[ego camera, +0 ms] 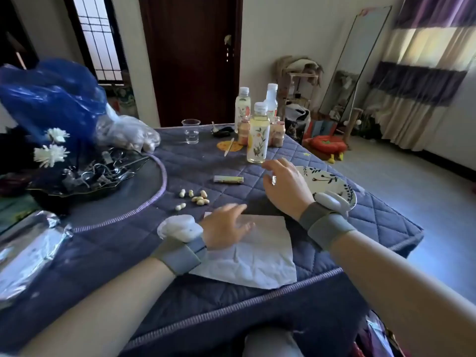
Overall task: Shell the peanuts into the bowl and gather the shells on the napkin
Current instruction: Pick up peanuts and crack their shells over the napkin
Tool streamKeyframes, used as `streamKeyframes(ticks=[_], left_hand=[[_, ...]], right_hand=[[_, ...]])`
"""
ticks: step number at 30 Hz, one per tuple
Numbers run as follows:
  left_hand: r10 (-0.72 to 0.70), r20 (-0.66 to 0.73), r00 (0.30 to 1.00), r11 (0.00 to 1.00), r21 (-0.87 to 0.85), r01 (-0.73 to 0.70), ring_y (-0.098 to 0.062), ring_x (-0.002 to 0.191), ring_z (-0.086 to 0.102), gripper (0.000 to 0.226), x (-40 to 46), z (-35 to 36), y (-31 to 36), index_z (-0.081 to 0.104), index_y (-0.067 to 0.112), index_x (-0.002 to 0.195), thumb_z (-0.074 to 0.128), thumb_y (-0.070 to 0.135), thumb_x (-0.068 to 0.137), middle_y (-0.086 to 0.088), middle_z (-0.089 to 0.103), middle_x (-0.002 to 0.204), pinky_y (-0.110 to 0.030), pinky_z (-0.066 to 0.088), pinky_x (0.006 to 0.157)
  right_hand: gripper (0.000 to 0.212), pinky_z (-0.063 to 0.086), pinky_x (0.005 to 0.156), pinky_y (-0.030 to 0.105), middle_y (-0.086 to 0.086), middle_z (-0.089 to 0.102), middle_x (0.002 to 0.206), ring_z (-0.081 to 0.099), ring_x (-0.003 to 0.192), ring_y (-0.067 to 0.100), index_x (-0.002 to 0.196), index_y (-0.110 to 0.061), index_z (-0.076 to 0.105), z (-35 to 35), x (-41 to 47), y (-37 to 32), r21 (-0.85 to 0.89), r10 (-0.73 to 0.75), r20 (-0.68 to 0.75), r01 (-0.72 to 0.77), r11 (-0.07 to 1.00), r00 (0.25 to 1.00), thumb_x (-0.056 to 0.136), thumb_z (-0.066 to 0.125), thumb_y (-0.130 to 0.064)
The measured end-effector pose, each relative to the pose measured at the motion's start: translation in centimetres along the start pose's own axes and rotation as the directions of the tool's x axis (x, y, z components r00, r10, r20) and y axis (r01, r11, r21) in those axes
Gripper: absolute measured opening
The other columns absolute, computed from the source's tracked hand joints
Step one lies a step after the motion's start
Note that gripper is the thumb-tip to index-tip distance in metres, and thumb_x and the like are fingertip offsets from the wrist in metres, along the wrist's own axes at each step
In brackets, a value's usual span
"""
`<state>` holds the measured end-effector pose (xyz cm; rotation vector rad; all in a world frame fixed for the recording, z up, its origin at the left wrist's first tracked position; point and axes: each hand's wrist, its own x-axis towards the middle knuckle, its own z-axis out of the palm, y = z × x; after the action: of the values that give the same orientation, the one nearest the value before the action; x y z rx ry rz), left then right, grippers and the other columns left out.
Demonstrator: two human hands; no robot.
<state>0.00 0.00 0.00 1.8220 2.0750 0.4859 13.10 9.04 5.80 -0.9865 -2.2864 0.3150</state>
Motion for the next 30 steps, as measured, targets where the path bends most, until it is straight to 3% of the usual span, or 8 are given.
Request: streamKeyframes(ticks=[5, 9, 13, 16, 18, 23, 27, 30], left_hand=[[0.059, 0.054, 0.997, 0.949, 0.308, -0.073, -0.013, 0.146, -0.001, 0.09, -2.0, 1.8, -2.0, 0.012, 0.03, 0.146, 0.002, 0.072, 0.067, 0.005, 0.003, 0.158, -0.032, -0.001, 0.116], [0.044, 0.057, 0.997, 0.933, 0.356, -0.062, -0.008, 0.145, -0.006, 0.078, -2.0, 1.0, -3.9, 0.006, 0.032, 0.146, 0.01, 0.071, 0.078, 0.01, -0.001, 0.158, -0.034, -0.005, 0.118], [0.075, -0.061, 0.995, 0.986, 0.152, -0.065, -0.006, 0.144, 0.011, 0.068, -2.0, 0.6, -4.9, 0.032, 0.026, 0.141, 0.028, 0.057, 0.08, 0.009, 0.021, 0.154, -0.03, 0.003, 0.117], [-0.007, -0.299, 0.954, 0.989, -0.14, -0.036, -0.005, 0.131, 0.041, 0.053, -2.2, 0.4, -5.4, 0.061, 0.021, 0.119, 0.039, 0.045, 0.077, 0.006, 0.055, 0.134, -0.012, 0.02, 0.107], [-0.06, -0.388, 0.92, 0.985, -0.173, -0.008, -0.008, 0.118, 0.054, 0.043, -2.2, 0.0, -6.0, 0.07, 0.019, 0.104, 0.045, 0.038, 0.076, 0.005, 0.066, 0.118, -0.007, 0.028, 0.096], [-0.091, -0.477, 0.874, 0.994, -0.097, 0.051, -0.026, 0.095, 0.06, 0.026, -1.6, -0.7, -7.6, 0.073, 0.013, 0.082, 0.053, 0.026, 0.072, -0.003, 0.072, 0.093, -0.019, 0.034, 0.085], [-0.116, -0.518, 0.847, 0.993, -0.087, 0.083, -0.025, 0.094, 0.058, 0.01, -1.2, -0.8, -7.9, 0.072, 0.014, 0.083, 0.063, 0.014, 0.078, -0.005, 0.07, 0.093, -0.019, 0.034, 0.081], [-0.186, -0.567, 0.803, 0.979, -0.173, 0.104, -0.024, 0.092, 0.06, 0.009, -0.6, -1.1, -7.6, 0.068, 0.013, 0.087, 0.065, 0.015, 0.078, -0.006, 0.068, 0.094, -0.03, 0.045, 0.084]], right_hand=[[0.03, 0.042, 0.088, 0.037, 0.015, 0.056, 0.117, 0.051, 0.106, 0.033, 0.115, -0.006, 0.057, 1.3, -0.4, 0.1, -0.008, -0.024, -0.02, 0.024, 1.0, 1.0, 0.088, 0.046, -0.008], [0.028, 0.043, 0.084, 0.038, 0.018, 0.059, 0.111, 0.054, 0.101, 0.035, 0.112, -0.004, 0.059, 3.2, 0.0, 0.0, -0.002, -0.052, 0.004, 0.052, 0.999, 0.999, 0.088, 0.045, -0.007], [0.029, 0.04, 0.087, 0.035, 0.018, 0.061, 0.114, 0.055, 0.104, 0.035, 0.112, -0.005, 0.061, 6.3, 0.8, 0.0, 0.015, -0.04, 0.137, 0.039, 0.999, 0.99, 0.091, 0.042, -0.008], [0.028, 0.038, 0.092, 0.034, 0.017, 0.061, 0.116, 0.054, 0.109, 0.033, 0.11, -0.006, 0.063, 9.0, 1.3, -0.2, 0.037, -0.05, 0.236, 0.043, 0.998, 0.97, 0.09, 0.045, -0.011], [0.027, 0.037, 0.095, 0.034, 0.018, 0.06, 0.114, 0.051, 0.11, 0.034, 0.112, -0.007, 0.063, 10.4, 1.6, -0.6, 0.062, -0.05, 0.27, 0.034, 0.997, 0.961, 0.09, 0.048, -0.014], [0.03, 0.04, 0.095, 0.044, 0.013, 0.055, 0.11, 0.045, 0.109, 0.031, 0.115, -0.018, 0.061, 11.6, 2.6, -1.5, 0.104, -0.101, 0.325, 0.07, 0.992, 0.94, 0.087, 0.056, -0.029], [0.027, 0.04, 0.095, 0.044, 0.009, 0.054, 0.11, 0.044, 0.11, 0.028, 0.107, -0.02, 0.063, 12.0, 2.8, -1.4, 0.098, -0.118, 0.317, 0.091, 0.991, 0.941, 0.086, 0.057, -0.035], [0.022, 0.041, 0.093, 0.045, 0.01, 0.056, 0.108, 0.046, 0.108, 0.028, 0.101, -0.018, 0.064, 11.9, 2.8, -1.3, 0.115, -0.136, 0.309, 0.104, 0.988, 0.941, 0.087, 0.057, -0.033]])
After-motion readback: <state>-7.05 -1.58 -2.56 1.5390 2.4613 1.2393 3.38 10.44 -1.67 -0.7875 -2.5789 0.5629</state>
